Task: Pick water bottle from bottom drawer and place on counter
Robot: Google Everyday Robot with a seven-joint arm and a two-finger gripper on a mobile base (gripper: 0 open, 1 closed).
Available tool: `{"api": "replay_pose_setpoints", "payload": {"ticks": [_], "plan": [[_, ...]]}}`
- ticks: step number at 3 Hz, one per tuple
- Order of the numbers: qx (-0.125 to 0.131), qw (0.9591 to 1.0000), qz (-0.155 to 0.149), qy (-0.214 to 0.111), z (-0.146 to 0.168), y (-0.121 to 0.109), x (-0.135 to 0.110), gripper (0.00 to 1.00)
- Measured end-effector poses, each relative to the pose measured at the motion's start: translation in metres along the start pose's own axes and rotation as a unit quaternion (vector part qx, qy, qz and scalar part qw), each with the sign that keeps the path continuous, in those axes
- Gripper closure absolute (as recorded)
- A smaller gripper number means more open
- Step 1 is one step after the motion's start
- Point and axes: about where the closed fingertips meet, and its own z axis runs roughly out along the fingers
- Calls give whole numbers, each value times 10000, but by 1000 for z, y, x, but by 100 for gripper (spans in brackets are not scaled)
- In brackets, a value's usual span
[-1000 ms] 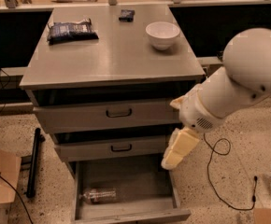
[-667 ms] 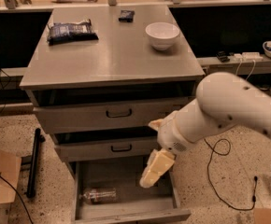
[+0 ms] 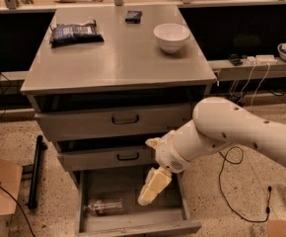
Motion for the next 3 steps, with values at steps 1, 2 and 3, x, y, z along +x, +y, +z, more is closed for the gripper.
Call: {"api": "replay_pose_setpoints", "payload": {"ticks": [1,2,3], "plan": [[-283,9989,194,-318,38,1,14,0],[-701,9937,279,-823,105,-1,27,0],[-1315,9798,161,-1499,161,-9,42,0]]}}
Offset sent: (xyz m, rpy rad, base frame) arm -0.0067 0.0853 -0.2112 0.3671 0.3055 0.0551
